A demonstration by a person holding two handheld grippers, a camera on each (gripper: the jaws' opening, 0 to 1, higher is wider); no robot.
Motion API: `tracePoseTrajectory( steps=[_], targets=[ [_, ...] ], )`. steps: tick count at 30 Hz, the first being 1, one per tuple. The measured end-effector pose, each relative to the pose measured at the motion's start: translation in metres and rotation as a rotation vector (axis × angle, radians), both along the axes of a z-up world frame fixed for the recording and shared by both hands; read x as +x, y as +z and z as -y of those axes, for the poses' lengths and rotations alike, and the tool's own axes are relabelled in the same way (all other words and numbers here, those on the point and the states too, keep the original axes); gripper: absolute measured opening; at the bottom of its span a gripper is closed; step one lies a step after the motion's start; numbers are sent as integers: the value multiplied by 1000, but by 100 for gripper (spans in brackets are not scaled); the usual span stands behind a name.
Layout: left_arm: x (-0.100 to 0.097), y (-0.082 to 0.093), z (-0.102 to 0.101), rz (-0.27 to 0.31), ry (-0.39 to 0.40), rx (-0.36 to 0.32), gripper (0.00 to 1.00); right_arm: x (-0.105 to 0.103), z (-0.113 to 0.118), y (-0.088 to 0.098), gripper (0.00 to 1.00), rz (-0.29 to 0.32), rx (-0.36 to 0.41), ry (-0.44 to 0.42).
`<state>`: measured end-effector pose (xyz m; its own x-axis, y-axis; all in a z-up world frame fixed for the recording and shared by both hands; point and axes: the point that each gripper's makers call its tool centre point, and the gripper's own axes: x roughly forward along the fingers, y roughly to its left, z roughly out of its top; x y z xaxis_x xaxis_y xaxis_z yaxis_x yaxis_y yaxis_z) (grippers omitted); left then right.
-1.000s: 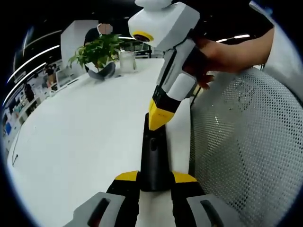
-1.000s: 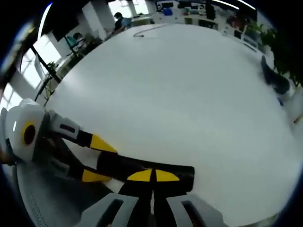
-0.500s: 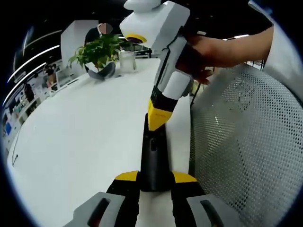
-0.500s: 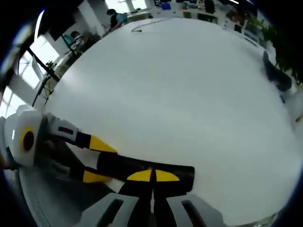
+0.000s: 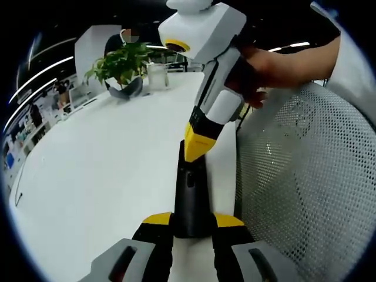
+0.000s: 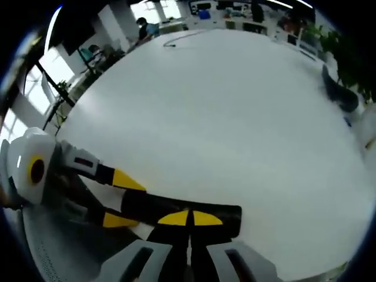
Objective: Press the specified remote control buttons in sequence, fully releasing each button before pressing the next.
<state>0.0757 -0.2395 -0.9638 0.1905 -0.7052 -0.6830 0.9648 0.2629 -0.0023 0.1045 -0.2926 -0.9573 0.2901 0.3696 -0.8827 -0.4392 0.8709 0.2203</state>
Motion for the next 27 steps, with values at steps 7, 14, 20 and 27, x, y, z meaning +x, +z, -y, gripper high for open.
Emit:
tracePoseTrajectory(
  steps=[7, 14, 20, 27],
  targets=[
    [0, 0, 0, 2, -4, 3, 24, -2, 0, 0, 0, -11, -2, -5],
    [0, 0, -1, 5, -9, 5, 24, -4, 1, 0, 0, -38, 7, -17],
    [0, -1, 0, 3, -9, 4, 24, -6, 1, 0, 0, -46, 6, -20],
    [-1, 0, -1, 2, -11, 3, 24, -7, 2, 0, 0, -69, 23, -45]
  ],
)
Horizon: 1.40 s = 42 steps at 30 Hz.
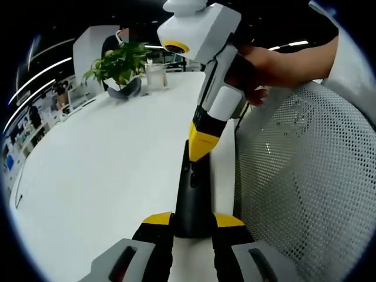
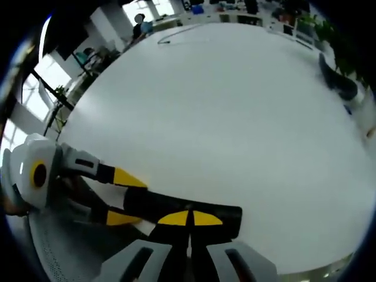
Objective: Press the specified remote control buttons in sequence, fully releasing each button before pressing the next.
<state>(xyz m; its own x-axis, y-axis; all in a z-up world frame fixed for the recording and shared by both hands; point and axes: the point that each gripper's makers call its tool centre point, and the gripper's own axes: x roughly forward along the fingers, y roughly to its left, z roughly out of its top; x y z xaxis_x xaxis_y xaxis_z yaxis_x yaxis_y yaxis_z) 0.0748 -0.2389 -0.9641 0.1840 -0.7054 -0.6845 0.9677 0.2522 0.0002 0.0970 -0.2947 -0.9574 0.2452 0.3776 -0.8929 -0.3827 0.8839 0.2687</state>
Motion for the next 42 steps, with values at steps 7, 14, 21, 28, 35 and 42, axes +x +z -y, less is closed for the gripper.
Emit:
tracePoseTrajectory(
  steps=[7, 14, 21, 28, 35, 42],
  targets=[
    [0, 0, 0, 0, -2, -1, 24, -1, 2, 0, 0, -15, 1, -14],
    [0, 0, 0, -1, -1, -2, 24, -1, 4, 0, 0, -26, -4, -31],
    [0, 0, -1, -3, -1, -2, 24, -1, 4, -1, 0, -35, 11, -44],
    [1, 0, 1, -4, 2, -4, 24, 0, 6, -2, 0, -35, 28, -59],
    [2, 1, 1, -4, 1, -4, 24, 0, 6, -1, 0, -56, 68, -87],
    [2, 1, 1, -4, 3, -6, 24, 1, 5, 0, 0, -61, 80, -97]
  ],
)
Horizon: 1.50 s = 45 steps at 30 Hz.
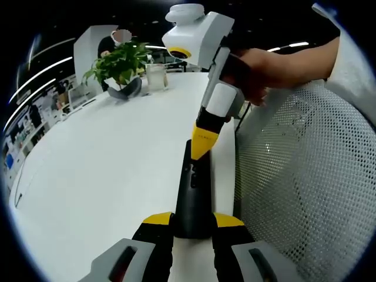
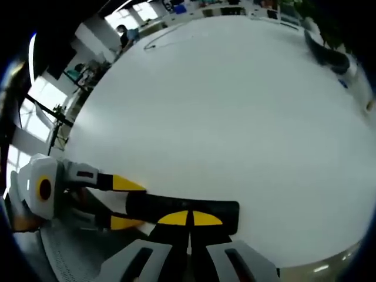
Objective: Press the specified remote control buttons in sequence, fully releasing each button before pressing the next.
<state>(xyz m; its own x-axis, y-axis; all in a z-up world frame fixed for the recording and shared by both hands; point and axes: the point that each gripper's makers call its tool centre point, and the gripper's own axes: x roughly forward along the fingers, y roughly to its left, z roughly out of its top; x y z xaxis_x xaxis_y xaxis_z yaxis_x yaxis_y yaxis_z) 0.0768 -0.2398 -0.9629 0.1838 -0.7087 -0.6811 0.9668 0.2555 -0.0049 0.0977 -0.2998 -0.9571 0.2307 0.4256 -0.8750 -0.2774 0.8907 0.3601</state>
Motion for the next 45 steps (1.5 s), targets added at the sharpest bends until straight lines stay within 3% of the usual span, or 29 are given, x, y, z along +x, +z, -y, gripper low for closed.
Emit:
tracePoseTrajectory(
  steps=[7, 16, 45],
  targets=[
    [1, 0, 0, 1, -1, -1, 24, 0, -2, 1, 0, 32, -52, 46],
    [1, 0, 0, 2, -2, 0, 24, -8, 4, 0, 0, -58, -20, 4],
    [-1, 0, 1, 39, -17, -4, 24, -13, 5, -3, 0, -69, -40, -5]
  ],
)
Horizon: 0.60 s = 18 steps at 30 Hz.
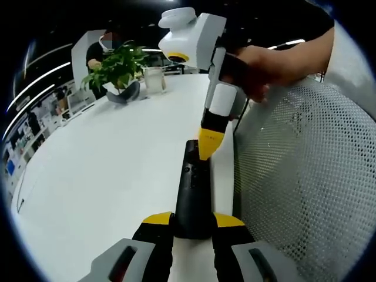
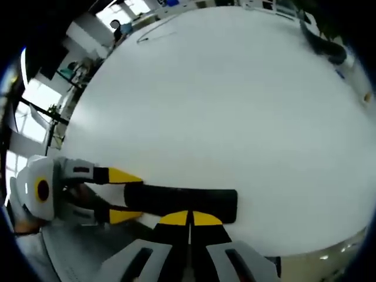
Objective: Press the specified remote control buttons in sequence, fully releasing each button before pressing the next.
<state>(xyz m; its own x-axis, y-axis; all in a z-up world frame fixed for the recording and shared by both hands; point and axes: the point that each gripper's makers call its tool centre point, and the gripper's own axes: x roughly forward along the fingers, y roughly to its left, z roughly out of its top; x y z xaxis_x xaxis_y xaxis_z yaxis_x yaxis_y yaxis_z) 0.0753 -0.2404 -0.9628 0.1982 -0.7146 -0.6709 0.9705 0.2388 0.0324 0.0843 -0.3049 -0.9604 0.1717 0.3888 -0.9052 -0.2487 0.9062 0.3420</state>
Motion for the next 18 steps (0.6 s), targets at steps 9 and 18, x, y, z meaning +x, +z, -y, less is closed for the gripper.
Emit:
tracePoseTrajectory(
  steps=[9, 18],
  targets=[
    [1, 0, 0, -6, 9, -10, 24, 2, 2, 1, 0, -26, 56, -37],
    [2, 0, -1, -31, 22, -25, 24, 2, -1, 3, 0, -7, 38, 9]
  ],
)
